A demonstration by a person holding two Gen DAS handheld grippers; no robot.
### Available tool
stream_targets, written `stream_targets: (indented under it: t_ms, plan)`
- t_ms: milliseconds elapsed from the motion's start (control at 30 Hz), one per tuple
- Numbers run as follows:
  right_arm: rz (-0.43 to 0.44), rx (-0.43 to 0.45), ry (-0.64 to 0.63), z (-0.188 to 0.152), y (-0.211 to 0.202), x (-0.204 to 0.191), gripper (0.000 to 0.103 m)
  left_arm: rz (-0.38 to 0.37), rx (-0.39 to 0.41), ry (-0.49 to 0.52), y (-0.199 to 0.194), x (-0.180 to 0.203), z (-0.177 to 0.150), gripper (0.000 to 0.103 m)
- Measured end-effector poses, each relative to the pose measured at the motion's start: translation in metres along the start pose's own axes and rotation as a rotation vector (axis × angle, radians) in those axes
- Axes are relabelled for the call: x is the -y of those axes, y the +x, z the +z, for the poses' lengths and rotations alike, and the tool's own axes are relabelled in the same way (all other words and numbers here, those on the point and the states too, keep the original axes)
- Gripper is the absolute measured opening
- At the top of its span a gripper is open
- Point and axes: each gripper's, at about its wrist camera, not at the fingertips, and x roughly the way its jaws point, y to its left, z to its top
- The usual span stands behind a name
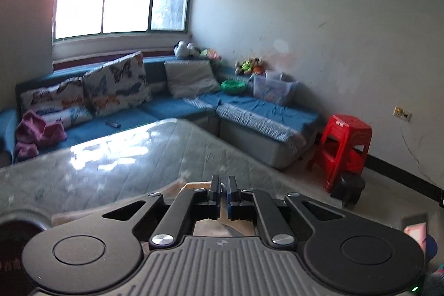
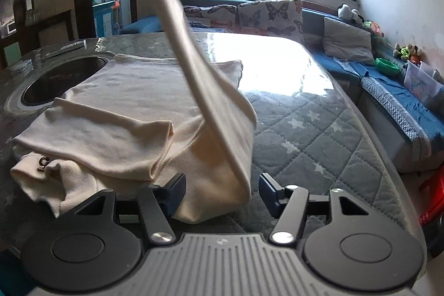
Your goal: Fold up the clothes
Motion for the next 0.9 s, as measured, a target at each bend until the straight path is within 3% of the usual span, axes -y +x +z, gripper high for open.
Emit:
stream_targets:
  t_ms: [167,400,633,900]
  plan:
    - [-0.001,0.0,0.017,-0.001,0.002,0.004,0.06,-0.007,0.045,-0.012,-0.015,-0.003,0.009,0.004]
    - [-0.048,0.003,0.033,-0.003,-0.001,0.008,0.06,0.009,0.053,-0.053,-0.038,-0.02,-0.005,0.004]
    - [-0.064,0.004,0.025,-0.006,-0.005,0.008,0.061,0.047,-0.019,-0.109,-0.055,-0.043,-0.049,0.005]
    - [-0.056,-0.005,-0.07,-0.007,-0.011,0.0,0.062,0.113,-0.122,-0.196,-0.058,-0.073,-0.102,0.005]
